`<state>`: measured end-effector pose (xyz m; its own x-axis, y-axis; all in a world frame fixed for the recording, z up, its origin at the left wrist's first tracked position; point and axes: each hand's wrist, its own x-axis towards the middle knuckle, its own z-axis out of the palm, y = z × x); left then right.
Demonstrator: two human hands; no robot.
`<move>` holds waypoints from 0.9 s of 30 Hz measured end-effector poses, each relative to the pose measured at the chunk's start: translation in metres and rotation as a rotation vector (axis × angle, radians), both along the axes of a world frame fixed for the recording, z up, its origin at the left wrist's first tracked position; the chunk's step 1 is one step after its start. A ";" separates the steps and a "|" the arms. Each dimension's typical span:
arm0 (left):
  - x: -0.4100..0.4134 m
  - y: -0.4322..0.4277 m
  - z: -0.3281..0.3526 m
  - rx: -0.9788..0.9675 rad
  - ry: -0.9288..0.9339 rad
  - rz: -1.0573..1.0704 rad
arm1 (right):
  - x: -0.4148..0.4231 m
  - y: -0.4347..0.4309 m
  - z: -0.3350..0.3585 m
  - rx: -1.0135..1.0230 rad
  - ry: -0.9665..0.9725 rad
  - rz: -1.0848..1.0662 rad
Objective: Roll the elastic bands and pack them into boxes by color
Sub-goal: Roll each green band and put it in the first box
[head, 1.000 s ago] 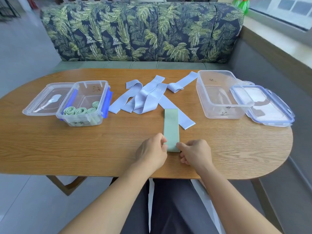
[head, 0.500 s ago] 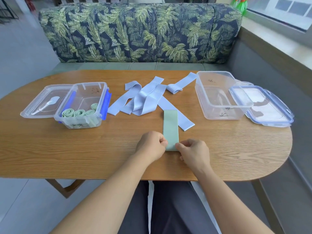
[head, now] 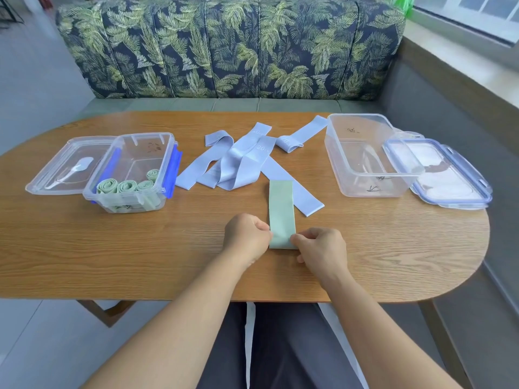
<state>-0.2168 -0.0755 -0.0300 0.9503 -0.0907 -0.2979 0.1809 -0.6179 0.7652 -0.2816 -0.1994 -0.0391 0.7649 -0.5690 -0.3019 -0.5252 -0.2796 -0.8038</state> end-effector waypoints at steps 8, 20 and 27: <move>-0.007 0.000 -0.005 0.165 -0.307 -0.220 | 0.005 0.001 -0.003 -0.094 0.019 0.001; 0.012 0.014 0.003 0.174 -0.162 -0.466 | 0.013 -0.006 0.000 -0.124 0.078 0.027; 0.011 0.010 -0.001 0.158 -0.225 -0.412 | 0.023 -0.007 0.003 -0.162 0.110 0.023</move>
